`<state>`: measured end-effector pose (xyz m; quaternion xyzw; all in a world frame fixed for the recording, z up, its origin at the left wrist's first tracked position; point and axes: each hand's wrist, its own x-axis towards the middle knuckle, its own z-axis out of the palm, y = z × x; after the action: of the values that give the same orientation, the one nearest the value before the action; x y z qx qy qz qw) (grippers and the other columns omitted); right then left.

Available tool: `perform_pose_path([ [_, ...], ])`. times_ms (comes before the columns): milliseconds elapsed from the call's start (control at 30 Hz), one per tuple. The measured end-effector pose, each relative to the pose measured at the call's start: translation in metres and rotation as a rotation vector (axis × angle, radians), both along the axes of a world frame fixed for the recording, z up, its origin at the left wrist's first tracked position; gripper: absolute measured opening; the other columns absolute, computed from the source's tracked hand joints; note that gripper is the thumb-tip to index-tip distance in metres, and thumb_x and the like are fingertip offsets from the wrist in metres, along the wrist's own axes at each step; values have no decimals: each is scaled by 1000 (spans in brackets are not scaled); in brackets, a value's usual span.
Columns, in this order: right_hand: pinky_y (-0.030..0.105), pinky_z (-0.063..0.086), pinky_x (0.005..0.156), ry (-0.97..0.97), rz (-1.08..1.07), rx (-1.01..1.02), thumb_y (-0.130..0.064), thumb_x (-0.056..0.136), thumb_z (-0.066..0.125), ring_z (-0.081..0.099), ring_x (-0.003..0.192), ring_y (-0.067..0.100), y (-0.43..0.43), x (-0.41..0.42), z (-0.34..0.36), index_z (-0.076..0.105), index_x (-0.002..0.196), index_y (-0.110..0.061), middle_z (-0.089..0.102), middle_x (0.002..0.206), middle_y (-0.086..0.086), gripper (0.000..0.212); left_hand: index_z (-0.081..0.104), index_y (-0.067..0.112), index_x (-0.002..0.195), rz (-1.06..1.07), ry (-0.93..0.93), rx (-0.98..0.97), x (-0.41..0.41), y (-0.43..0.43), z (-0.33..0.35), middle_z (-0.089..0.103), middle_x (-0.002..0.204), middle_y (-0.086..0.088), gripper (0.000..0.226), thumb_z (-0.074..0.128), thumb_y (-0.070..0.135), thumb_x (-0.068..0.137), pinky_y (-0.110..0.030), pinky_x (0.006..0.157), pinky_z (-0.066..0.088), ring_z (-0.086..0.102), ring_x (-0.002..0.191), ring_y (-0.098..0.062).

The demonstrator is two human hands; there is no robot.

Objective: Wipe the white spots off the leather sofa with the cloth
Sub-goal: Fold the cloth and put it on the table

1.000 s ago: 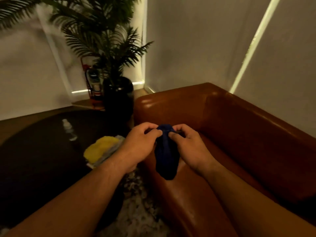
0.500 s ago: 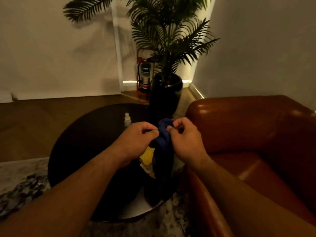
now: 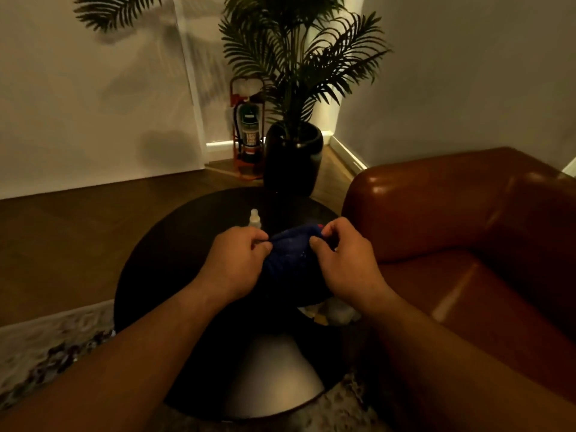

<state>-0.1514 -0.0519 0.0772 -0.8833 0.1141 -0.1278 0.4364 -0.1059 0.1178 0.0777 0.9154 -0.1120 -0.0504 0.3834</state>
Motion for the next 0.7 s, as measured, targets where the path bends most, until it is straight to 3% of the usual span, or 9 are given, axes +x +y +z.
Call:
perform_pose_path([
  [100, 29, 40, 66, 94, -74, -14, -29, 90, 58, 54, 75, 13, 6, 0, -6, 50, 89, -21, 58, 87, -2, 11, 69, 19, 104, -17, 30, 94, 5, 0, 5, 67, 99, 0, 18, 57, 25, 92, -26, 75, 46, 61, 89, -13],
  [200, 26, 37, 65, 214, -129, -14, -28, 89, 59, 53, 74, 15, 7, 4, -19, 50, 86, -17, 57, 83, 0, 14, 68, 21, 98, -25, 71, 191, 13, -3, -4, 66, 100, -1, 13, 60, 27, 90, -32, 80, 51, 61, 90, -16],
  [367, 16, 34, 42, 518, -29, 19, -22, 91, 56, 45, 57, 13, 5, 6, -55, 44, 62, -17, 44, 63, -2, 31, 67, 20, 97, -46, 181, 346, 12, -6, -38, 64, 96, -1, 13, 60, 28, 89, -37, 81, 55, 62, 86, -17],
  [433, 20, 39, 56, 601, 12, -16, -25, 91, 56, 49, 66, 18, 5, 6, -73, 43, 59, -17, 43, 62, -1, 35, 66, 19, 96, -34, 226, 390, 13, -6, -50, 63, 96, -2, 12, 62, 26, 88, -39, 81, 56, 63, 86, -19],
  [567, 27, 41, 70, 443, -39, -46, -24, 87, 59, 57, 83, 25, 6, 4, -93, 48, 74, -16, 55, 75, 2, 19, 65, 21, 97, -66, 203, 399, 13, -9, -66, 63, 99, -1, 12, 59, 28, 89, -38, 82, 55, 62, 89, -18],
  [700, 34, 47, 73, 305, -21, -209, -24, 86, 59, 59, 84, 25, -1, 3, -98, 51, 87, -20, 60, 87, 4, 9, 62, 23, 108, -91, 106, 397, 11, -15, -76, 55, 110, 1, 21, 54, 34, 92, -30, 75, 43, 52, 92, -13],
])
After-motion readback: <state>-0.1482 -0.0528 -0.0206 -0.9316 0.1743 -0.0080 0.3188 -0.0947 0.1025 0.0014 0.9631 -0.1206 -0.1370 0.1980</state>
